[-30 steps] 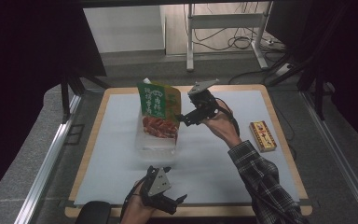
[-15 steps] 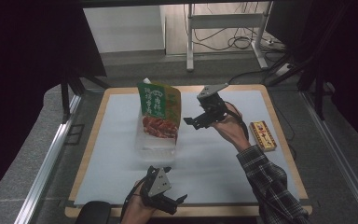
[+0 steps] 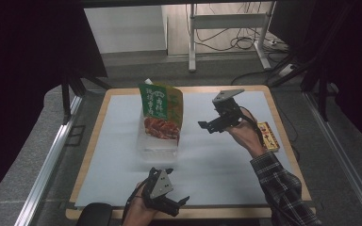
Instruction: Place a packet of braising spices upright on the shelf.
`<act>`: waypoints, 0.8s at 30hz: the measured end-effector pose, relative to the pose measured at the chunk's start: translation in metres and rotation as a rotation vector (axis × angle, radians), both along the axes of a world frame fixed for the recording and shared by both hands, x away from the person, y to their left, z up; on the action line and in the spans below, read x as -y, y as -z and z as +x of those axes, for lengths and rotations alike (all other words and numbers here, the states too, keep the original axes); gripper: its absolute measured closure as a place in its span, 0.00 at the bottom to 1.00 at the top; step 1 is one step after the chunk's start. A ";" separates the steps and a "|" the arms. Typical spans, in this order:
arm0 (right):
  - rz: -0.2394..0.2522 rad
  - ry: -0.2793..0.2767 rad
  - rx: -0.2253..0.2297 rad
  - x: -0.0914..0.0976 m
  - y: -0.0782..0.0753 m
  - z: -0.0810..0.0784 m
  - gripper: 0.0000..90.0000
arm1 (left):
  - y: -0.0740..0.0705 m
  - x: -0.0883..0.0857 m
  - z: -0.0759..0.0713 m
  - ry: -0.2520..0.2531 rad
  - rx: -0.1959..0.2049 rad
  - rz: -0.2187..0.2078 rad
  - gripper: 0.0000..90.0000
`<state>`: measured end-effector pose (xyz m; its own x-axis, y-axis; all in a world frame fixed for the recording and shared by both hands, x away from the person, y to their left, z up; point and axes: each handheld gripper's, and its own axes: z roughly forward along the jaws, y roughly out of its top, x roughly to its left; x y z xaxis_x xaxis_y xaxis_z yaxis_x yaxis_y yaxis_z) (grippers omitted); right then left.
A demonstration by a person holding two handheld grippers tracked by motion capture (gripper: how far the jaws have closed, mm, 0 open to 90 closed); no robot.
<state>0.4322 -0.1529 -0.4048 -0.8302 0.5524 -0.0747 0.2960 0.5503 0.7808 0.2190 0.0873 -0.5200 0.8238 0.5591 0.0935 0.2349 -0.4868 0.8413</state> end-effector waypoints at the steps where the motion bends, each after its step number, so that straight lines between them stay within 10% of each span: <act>1: -0.001 0.009 -0.002 0.003 0.001 0.000 0.00 | 0.000 0.000 0.000 0.001 0.002 0.001 0.00; 24: -0.027 0.197 -0.043 0.068 0.015 0.000 0.01 | 0.000 0.001 0.000 -0.005 0.009 0.003 0.00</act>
